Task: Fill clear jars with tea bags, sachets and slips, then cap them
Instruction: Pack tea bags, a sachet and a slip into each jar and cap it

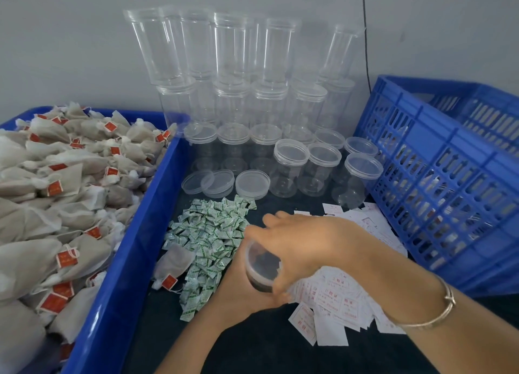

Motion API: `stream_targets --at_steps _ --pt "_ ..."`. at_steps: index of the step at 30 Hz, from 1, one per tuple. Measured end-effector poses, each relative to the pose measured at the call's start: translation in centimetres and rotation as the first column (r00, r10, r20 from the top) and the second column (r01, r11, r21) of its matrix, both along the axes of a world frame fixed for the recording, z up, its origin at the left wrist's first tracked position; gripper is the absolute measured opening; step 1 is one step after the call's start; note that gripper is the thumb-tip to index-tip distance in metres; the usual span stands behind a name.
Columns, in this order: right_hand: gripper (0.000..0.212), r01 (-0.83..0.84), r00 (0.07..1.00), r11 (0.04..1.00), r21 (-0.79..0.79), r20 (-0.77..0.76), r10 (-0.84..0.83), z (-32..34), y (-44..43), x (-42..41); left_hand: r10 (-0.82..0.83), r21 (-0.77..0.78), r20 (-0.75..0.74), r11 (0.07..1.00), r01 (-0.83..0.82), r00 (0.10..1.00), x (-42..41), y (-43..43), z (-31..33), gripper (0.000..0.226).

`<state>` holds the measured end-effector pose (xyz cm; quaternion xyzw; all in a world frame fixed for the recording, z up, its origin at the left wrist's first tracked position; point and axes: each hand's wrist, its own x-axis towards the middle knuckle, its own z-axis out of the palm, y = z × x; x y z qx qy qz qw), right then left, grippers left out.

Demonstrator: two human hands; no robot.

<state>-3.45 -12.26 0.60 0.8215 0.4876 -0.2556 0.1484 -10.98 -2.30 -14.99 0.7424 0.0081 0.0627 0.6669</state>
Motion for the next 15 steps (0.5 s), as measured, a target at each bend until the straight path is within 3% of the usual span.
stream_targets --at_steps 6,8,10,11,13,15 --pt "0.09 -0.185 0.98 0.98 0.076 -0.054 0.19 -0.3 -1.2 0.8 0.053 0.04 -0.077 0.998 -0.05 0.996 -1.0 0.4 -0.5 0.08" --pt "0.106 -0.128 0.974 0.992 -0.018 -0.189 0.123 0.2 -1.5 0.8 0.06 0.087 -0.128 0.995 -0.049 0.99 0.5 -0.7 -0.1 0.089" --pt "0.118 -0.01 0.952 0.999 -0.047 -0.305 -0.005 1.2 -1.6 0.8 -0.085 0.206 -0.232 0.969 0.134 0.969 0.1 -1.5 1.7 0.099" --pt "0.115 0.067 0.955 0.998 -0.019 -0.289 -0.069 1.7 -1.4 0.7 -0.093 0.255 -0.31 0.951 0.177 0.946 0.0 -1.6 1.8 0.102" --pt "0.102 0.195 0.977 0.98 0.043 -0.094 -0.19 1.9 -0.6 0.1 -0.093 0.135 -0.163 0.984 0.116 0.982 0.7 -0.9 0.5 0.096" --pt "0.09 0.224 0.966 0.974 0.036 0.127 -0.226 1.0 0.4 -1.0 -0.013 0.06 -0.143 0.998 0.022 0.99 -0.4 0.1 0.3 0.087"
